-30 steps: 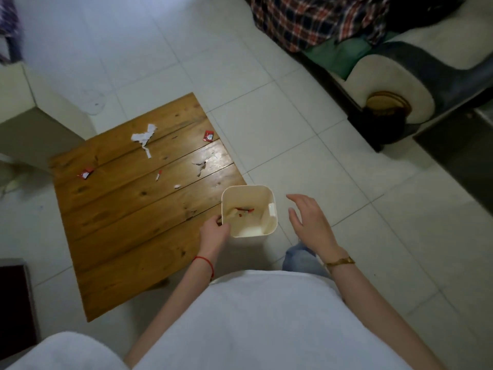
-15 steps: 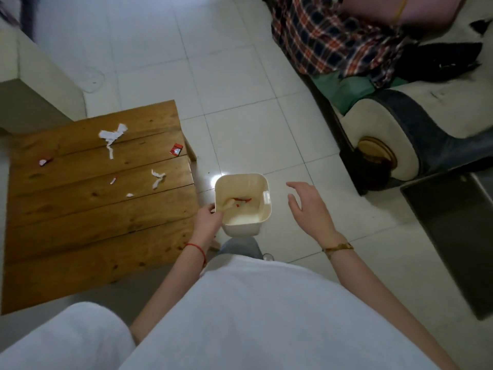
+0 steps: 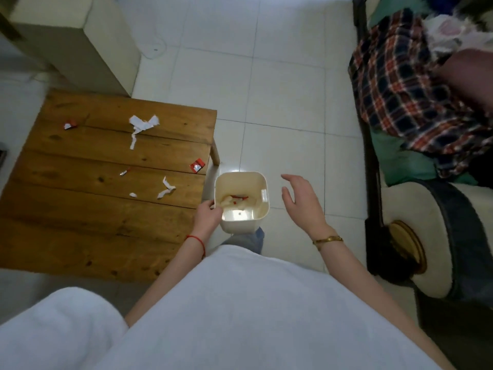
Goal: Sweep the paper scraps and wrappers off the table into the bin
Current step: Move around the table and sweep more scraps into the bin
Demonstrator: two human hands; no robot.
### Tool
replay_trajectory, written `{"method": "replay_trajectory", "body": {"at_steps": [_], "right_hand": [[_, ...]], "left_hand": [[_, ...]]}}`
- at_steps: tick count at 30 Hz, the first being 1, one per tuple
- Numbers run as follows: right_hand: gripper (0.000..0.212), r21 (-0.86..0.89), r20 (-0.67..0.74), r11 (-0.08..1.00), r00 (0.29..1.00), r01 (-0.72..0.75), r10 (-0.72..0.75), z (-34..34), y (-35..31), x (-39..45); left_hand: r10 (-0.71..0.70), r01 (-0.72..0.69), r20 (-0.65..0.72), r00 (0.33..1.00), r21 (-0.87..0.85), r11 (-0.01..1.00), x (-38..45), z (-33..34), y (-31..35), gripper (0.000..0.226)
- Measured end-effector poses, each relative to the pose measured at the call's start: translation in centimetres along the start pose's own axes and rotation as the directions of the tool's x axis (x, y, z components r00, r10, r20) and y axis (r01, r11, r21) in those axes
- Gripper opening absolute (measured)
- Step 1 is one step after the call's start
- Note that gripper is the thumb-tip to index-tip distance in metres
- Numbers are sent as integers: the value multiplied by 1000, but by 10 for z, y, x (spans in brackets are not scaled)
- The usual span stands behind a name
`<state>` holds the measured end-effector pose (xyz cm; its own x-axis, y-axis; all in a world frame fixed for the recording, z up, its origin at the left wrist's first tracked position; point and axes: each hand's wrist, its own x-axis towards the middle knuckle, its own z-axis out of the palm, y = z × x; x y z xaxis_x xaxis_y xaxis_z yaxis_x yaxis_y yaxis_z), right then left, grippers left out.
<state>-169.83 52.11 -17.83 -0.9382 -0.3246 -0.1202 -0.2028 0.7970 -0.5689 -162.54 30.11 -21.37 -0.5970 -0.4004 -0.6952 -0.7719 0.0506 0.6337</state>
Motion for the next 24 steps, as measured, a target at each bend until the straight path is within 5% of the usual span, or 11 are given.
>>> {"method": "replay_trajectory", "body": {"at_steps": [11, 24], "right_hand": [[36, -55, 283, 959, 926, 277, -251, 0, -30, 201], [36, 26, 648, 685, 509, 728, -566, 56, -71, 336]], "left_hand": [[-181, 145, -150, 972, -228, 963, 81, -7, 66, 42], [-511, 299, -338, 790, -515, 803, 110, 47, 70, 42]]}}
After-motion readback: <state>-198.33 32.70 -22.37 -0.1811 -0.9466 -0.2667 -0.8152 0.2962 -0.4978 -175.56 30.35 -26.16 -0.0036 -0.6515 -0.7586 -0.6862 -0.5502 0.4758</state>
